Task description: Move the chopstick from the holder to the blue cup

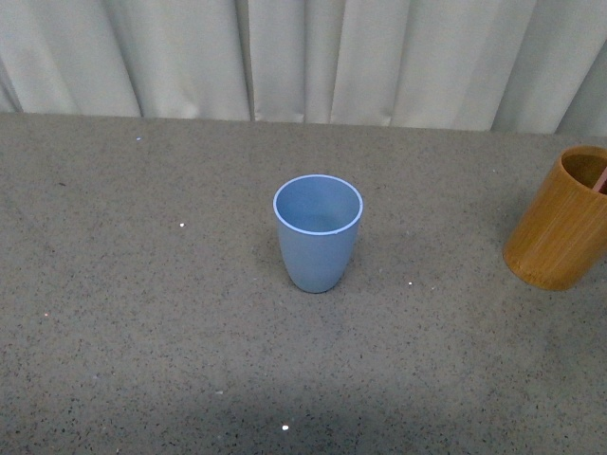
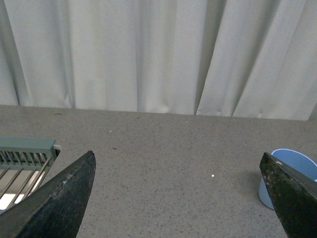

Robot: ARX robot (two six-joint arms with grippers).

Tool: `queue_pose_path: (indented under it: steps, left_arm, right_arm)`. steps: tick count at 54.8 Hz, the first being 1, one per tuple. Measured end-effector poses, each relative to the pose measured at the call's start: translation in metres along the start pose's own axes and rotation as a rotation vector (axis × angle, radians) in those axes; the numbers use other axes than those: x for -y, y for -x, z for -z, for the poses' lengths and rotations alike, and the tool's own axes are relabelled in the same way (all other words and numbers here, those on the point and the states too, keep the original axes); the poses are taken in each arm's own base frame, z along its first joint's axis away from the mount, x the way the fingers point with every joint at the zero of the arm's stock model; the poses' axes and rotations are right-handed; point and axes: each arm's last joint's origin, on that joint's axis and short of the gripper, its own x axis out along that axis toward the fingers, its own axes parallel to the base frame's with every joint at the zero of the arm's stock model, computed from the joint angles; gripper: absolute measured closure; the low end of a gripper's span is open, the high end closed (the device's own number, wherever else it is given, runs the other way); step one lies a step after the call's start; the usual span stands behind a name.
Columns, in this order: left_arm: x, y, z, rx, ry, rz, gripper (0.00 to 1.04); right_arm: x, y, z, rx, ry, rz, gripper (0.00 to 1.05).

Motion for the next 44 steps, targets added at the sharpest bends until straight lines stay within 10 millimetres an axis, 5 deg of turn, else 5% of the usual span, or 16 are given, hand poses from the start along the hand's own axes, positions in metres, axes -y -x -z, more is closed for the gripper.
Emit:
queue_pose_path:
  steps: [17, 44]
  left_arm:
    - [0.0, 0.0, 0.0, 0.0, 0.0, 0.0, 0.07]
    - [0.0, 0.0, 0.0, 0.0, 0.0, 0.0, 0.07]
  right_arm:
    - [-0.004, -0.011, 0.013, -0.029, 0.016, 0.015, 0.1]
    - [-0.01, -0.01, 0.014, -0.016, 0.015, -0.014, 0.94]
